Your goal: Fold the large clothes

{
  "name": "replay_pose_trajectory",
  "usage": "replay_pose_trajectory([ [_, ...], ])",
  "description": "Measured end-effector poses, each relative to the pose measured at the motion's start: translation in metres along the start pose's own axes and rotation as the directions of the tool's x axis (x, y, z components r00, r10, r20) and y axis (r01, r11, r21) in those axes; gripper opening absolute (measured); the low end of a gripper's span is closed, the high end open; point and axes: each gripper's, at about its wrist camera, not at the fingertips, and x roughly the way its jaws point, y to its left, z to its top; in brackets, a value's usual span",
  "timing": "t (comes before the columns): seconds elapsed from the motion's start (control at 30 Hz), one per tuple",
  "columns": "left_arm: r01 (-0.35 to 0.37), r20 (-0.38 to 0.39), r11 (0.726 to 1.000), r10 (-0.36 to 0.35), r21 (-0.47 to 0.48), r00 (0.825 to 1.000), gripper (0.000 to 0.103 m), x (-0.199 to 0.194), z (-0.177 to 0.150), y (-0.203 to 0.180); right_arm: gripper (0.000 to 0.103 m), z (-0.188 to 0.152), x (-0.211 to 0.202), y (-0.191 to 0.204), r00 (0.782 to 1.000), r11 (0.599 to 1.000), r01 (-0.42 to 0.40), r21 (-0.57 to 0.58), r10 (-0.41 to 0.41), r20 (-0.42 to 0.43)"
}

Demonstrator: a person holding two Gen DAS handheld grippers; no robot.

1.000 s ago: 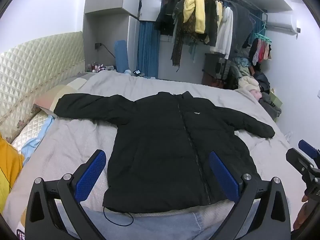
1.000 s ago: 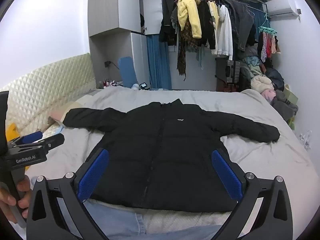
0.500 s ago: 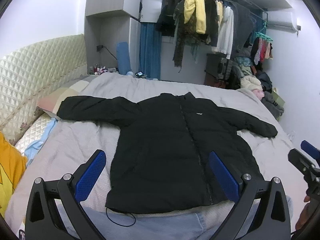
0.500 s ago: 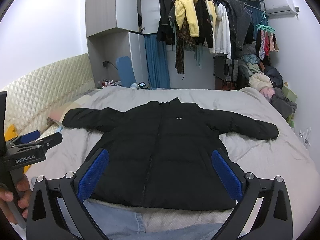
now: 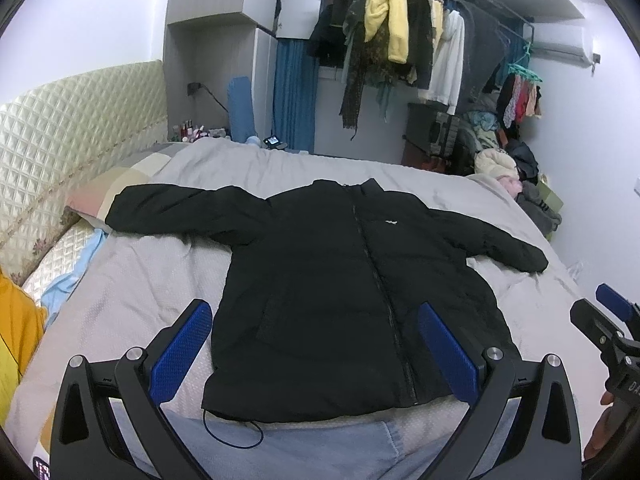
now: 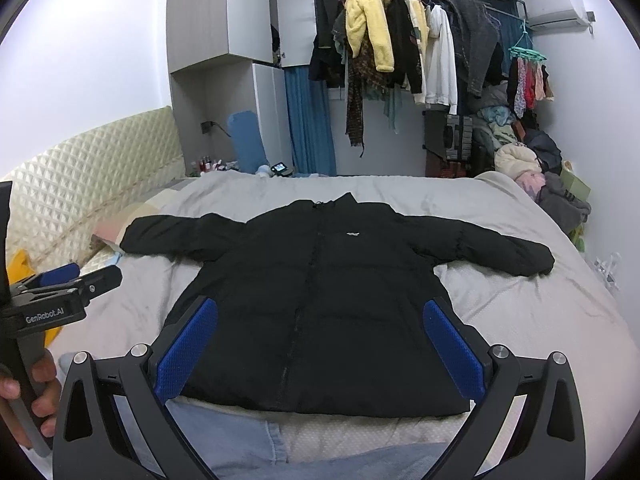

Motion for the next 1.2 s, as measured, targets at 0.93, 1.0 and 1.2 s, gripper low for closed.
replay_pose_trajectory([
  [0.93, 0.001, -0.008, 1.000, -0.001, 0.005, 1.000, 0.103, 0.0020, -0.0013, 0.0013, 0.103, -0.0070, 0.0016, -0.0082, 1.000, 1.000, 0.012, 0.026, -0.011, -0.017],
  [1.0, 0.002, -0.009, 1.000, -0.002, 0.007, 1.000, 0.103, 0.0023, -0.0006, 0.0011, 0.103, -0.0074, 0.0015, -0.0083, 1.000, 1.000, 0.010, 0.025, -0.009, -0.018],
  [1.2, 0.001, -0.009, 1.000, -0.001, 0.006, 1.000, 0.103, 0.0016, -0.0019, 0.0011, 0.103, -0.0075, 0.0023, -0.0081, 1.000, 1.000, 0.013, 0.026, -0.013, -0.019],
])
